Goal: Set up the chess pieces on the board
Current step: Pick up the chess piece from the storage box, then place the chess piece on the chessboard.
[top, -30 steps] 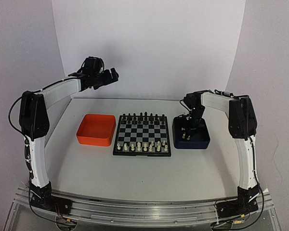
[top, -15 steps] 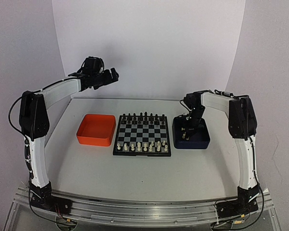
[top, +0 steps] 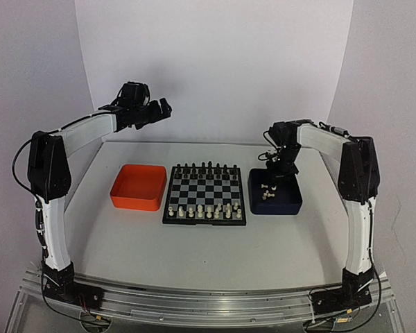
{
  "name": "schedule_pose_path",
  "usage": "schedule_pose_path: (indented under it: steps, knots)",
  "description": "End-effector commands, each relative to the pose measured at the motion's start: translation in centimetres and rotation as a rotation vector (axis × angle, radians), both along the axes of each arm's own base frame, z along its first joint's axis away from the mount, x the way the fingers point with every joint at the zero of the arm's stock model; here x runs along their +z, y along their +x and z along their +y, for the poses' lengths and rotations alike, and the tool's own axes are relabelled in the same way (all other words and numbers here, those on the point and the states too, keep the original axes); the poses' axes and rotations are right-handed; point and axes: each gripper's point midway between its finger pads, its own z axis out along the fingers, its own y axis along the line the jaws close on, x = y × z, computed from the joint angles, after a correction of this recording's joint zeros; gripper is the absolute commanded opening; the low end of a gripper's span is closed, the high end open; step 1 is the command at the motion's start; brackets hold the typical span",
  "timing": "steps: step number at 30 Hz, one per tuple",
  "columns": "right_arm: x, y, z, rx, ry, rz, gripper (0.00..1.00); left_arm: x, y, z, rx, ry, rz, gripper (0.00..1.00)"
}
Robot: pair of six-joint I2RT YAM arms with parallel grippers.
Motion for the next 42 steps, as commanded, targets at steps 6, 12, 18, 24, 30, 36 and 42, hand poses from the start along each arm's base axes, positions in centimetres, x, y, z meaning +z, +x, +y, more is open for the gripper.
schedule_pose_path:
  steps: [6, 12, 18, 24, 30, 36, 42]
  knots:
    - [9.0, 0.7, 3.2, -0.018, 0.203, -0.138, 0.00, 2.6, -1.8, 0.7, -0.023, -0.024, -0.054, 1.00]
    - [11.6, -0.6, 9.3, 0.162, 0.263, -0.184, 0.00, 1.9, -3.5, 1.3, -0.033, 0.001, -0.040, 1.00]
    - [10.6, -2.9, 15.7, 0.357, 0.280, -0.172, 0.00, 0.5, -5.7, 2.2, -0.042, 0.025, -0.045, 1.00]
    - [8.8, -4.1, 20.1, 0.444, 0.321, -0.128, 0.00, -0.6, -7.6, 2.4, -0.077, 0.036, -0.008, 1.00]
    - [5.8, -5.2, 22.0, 0.484, 0.274, -0.090, 0.00, -1.0, -8.6, 2.8, -0.088, 0.060, 0.009, 1.00]
    - [3.3, -5.9, 22.4, 0.535, 0.207, -0.069, 0.00, -1.1, -9.2, 3.1, -0.088, 0.073, 0.010, 1.00]
    - [1.5, -5.8, 22.8, 0.552, 0.155, -0.068, 0.00, -1.3, -9.5, 3.2, -0.095, 0.084, 0.014, 1.00]
